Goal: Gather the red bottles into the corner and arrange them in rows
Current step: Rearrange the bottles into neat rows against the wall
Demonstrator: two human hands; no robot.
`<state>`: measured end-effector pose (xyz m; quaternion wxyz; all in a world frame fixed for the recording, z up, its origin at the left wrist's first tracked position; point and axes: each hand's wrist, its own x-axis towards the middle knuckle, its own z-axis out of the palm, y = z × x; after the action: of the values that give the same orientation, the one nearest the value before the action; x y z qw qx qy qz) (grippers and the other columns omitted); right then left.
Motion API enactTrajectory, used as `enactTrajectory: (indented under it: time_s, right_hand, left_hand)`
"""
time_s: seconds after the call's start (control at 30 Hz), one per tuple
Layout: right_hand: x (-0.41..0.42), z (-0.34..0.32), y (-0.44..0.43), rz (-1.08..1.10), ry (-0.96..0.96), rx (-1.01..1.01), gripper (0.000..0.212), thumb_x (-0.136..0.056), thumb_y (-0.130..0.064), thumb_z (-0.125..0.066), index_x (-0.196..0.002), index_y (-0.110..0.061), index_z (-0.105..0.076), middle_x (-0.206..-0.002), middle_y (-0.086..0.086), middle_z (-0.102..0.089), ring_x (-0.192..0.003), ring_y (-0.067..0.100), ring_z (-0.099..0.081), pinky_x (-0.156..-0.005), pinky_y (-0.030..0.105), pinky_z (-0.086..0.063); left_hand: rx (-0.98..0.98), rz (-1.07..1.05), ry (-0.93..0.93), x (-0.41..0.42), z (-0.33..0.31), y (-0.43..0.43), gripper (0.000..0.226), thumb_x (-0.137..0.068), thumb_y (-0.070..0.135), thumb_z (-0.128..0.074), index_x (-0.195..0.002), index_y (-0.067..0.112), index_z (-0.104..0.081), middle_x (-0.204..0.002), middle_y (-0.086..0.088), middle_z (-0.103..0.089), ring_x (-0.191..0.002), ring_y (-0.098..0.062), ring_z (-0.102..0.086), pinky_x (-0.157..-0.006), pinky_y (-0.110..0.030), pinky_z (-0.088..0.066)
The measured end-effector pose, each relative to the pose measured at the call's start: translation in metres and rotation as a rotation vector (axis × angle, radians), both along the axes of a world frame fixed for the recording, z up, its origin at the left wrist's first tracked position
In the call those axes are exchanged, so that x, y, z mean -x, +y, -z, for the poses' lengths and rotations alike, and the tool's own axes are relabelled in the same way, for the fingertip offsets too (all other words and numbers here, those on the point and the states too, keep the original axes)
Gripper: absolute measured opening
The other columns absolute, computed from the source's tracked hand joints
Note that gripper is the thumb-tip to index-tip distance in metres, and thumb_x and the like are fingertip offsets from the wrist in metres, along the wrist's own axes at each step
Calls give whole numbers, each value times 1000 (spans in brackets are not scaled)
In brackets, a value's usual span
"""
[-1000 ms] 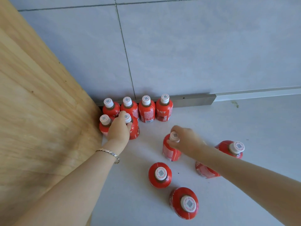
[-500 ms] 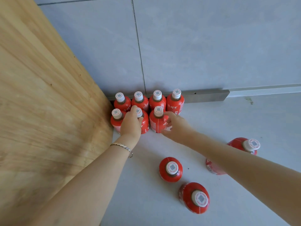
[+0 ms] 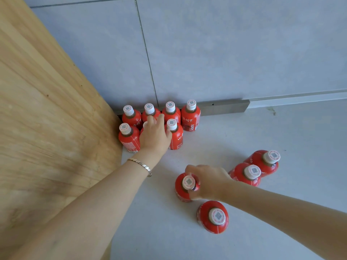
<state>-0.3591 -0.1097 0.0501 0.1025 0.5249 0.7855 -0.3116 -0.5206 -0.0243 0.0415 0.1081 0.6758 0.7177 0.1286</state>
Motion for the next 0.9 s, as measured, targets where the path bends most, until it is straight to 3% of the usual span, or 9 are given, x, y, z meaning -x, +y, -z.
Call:
enactTrajectory:
  time_s: [0.1,0.2,0.27,0.37,0.57,0.77,0.9]
  right_hand:
    - [8,2,-2,-112,-12,-64,56,-80,-45,-61,-129,-31,-38,-118,1,-58,-101,25,-61,-79,33,-53]
    - [9,2,4,-74,-3,2,48,-85,-40,-61,-128,-27,-44,-122,3,-57,-107,25,-58,-87,35,-53]
    - [3,1,15,65,47,81,44,-85,-35,-63,-124,-23,-48,-122,3,-59,-106,22,-58,-87,33,-53]
    - [-8,-1,41,329,143,91,40,-85,-32,-63,-121,-19,-52,-117,7,-62,-94,21,-58,-73,28,-51]
    - [-18,7,107,672,271,-152,32,-83,-29,-66,-105,-7,-59,-104,14,-67,-77,21,-53,-65,27,-41]
    - [3,23,124,644,315,-193,33,-85,-27,-63,-105,-1,-58,-107,17,-64,-98,31,-60,-72,31,-42]
    - [-13,19,110,579,394,-101,42,-86,-10,-62,-126,-6,-52,-120,14,-61,-103,26,-59,-82,27,-44]
  left_hand:
    - [116,74,-36,-8,3,6,44,-91,29,-51,-132,17,-41,-120,-18,-49,-107,-39,-53,-72,-42,-47]
    - [117,76,-85,-11,6,12,40,-92,22,-52,-130,15,-45,-118,-18,-55,-109,-37,-55,-78,-42,-49]
    - [104,55,-127,-12,7,15,38,-91,20,-54,-128,13,-48,-117,-18,-57,-110,-36,-55,-81,-44,-49]
    - [106,41,-138,-13,9,17,36,-90,19,-56,-125,13,-49,-114,-17,-56,-107,-35,-55,-78,-42,-47]
    - [58,46,-126,-16,12,15,31,-92,16,-54,-122,10,-50,-109,-17,-55,-100,-33,-58,-74,-37,-48]
    - [50,37,-147,-18,11,14,33,-92,16,-54,-124,11,-49,-112,-16,-55,-101,-32,-58,-81,-39,-53]
    - [60,42,-130,-19,11,14,34,-92,17,-53,-125,10,-48,-114,-17,-54,-103,-33,-57,-80,-39,-50]
